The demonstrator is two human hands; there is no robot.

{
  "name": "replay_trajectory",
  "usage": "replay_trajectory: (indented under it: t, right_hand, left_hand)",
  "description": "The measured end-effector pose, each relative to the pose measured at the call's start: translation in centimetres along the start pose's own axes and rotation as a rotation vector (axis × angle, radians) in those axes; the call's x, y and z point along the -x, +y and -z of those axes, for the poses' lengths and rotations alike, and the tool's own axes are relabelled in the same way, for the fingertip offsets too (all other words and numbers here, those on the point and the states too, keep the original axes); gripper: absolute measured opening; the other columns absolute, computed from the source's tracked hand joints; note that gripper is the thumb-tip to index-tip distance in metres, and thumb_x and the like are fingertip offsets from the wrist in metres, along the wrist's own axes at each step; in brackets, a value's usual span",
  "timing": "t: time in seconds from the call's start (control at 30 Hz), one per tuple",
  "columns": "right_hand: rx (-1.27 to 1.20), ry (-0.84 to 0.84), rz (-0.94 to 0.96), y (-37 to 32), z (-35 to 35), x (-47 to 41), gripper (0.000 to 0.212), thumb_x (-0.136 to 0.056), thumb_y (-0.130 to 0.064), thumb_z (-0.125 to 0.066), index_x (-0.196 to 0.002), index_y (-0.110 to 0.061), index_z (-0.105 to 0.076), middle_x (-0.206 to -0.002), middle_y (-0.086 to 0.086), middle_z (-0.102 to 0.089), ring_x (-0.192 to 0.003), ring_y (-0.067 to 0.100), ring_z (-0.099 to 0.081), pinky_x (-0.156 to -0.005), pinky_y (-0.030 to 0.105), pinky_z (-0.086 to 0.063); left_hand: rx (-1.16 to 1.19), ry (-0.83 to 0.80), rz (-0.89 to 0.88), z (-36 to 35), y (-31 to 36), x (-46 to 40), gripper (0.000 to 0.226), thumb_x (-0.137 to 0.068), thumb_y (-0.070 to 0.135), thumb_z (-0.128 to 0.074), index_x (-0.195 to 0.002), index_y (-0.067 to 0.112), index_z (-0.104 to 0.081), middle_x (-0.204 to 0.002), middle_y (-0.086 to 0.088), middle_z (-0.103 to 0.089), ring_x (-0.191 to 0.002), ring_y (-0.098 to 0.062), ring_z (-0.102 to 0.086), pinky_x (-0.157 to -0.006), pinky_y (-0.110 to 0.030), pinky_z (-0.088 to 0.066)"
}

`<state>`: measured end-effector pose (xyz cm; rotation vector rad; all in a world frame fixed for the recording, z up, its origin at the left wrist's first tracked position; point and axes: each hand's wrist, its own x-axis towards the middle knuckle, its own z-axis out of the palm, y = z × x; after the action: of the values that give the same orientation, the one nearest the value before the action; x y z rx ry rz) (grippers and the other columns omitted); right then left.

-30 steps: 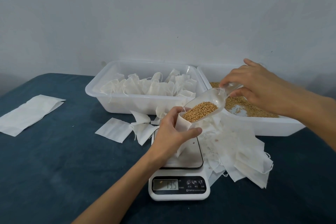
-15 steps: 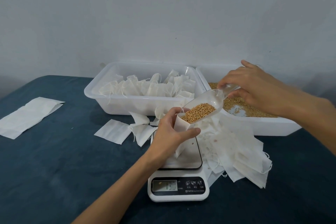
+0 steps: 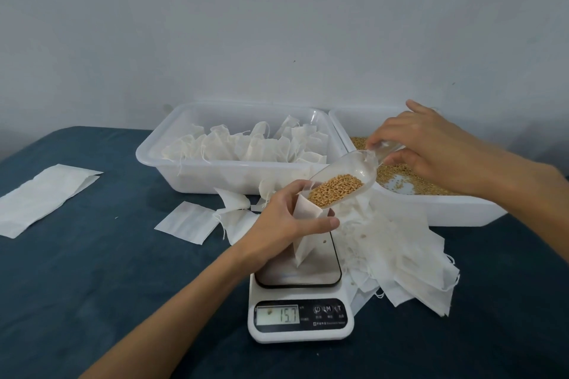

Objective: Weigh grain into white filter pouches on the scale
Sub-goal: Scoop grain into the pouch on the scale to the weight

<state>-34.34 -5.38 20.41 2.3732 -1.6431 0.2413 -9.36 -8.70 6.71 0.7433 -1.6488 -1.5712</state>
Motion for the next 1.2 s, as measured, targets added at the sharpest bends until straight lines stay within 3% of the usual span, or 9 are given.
replay_trajectory:
  t: [0.27, 0.37, 0.47, 0.63, 1.0, 1.2]
  right_hand:
    - [0.007, 0.002, 0.008, -0.02, -0.11, 0.02, 0.026, -0.091, -0.014, -0.072, -0.116, -0.019, -0.069, -0.108, -0.003, -0.068, -0.113, 0.022, -0.06, -0.124, 0.039, -0.007]
    - [0.012, -0.004, 0.001, -0.07, -0.12, 0.09, 0.026, -0.092, -0.014, -0.071, -0.117, -0.019, -0.068, -0.109, -0.002, -0.068, -0.114, 0.022, -0.059, -0.124, 0.038, -0.005]
    - [0.012, -0.003, -0.001, -0.11, -0.23, 0.1, 0.027, -0.092, -0.013, -0.071, -0.118, -0.018, -0.068, -0.11, -0.002, -0.069, -0.113, 0.022, -0.059, -0.124, 0.038, -0.006]
    - [0.009, 0.0, 0.002, -0.16, -0.38, 0.01, 0.026, -0.091, -0.014, -0.071, -0.117, -0.018, -0.069, -0.109, -0.002, -0.069, -0.113, 0.021, -0.059, -0.124, 0.038, -0.006]
    - [0.01, -0.002, -0.016, -0.56, -0.1, -0.06, 0.027, -0.092, -0.015, -0.07, -0.119, -0.019, -0.068, -0.111, -0.004, -0.068, -0.114, 0.019, -0.058, -0.124, 0.035, -0.003]
    - [0.018, 0.001, -0.017, -0.58, 0.07, -0.09, 0.026, -0.092, -0.016, -0.07, -0.118, -0.019, -0.069, -0.11, -0.003, -0.068, -0.115, 0.019, -0.058, -0.124, 0.035, -0.003]
  left_hand:
    - [-0.024, -0.001, -0.007, -0.46, -0.35, 0.31, 0.049, -0.083, 0.016, -0.088, -0.125, 0.013, -0.062, -0.108, -0.009, -0.077, -0.102, -0.026, -0.072, -0.102, -0.04, -0.056]
    - [-0.013, 0.008, -0.004, -0.3, -0.31, 0.29, 0.054, -0.082, 0.015, -0.088, -0.128, 0.013, -0.061, -0.112, -0.012, -0.077, -0.108, -0.033, -0.072, -0.102, -0.039, -0.055]
    - [0.027, 0.019, 0.007, -0.12, -0.27, 0.3, 0.058, -0.082, 0.009, -0.088, -0.132, 0.011, -0.059, -0.118, -0.012, -0.076, -0.11, -0.027, -0.073, -0.103, -0.038, -0.054]
    - [0.033, 0.032, -0.005, 0.04, -0.32, 0.31, 0.058, -0.08, 0.011, -0.088, -0.131, 0.013, -0.059, -0.125, -0.007, -0.074, -0.119, -0.032, -0.069, -0.11, -0.045, -0.052]
    - [0.029, 0.044, -0.001, 0.17, -0.28, 0.44, 0.058, -0.084, 0.005, -0.086, -0.134, 0.013, -0.059, -0.124, -0.006, -0.075, -0.114, -0.024, -0.071, -0.102, -0.033, -0.056]
    - [0.038, 0.043, -0.007, 0.27, -0.29, 0.39, 0.058, -0.083, 0.005, -0.086, -0.134, 0.013, -0.059, -0.125, -0.006, -0.075, -0.117, -0.029, -0.07, -0.105, -0.038, -0.056]
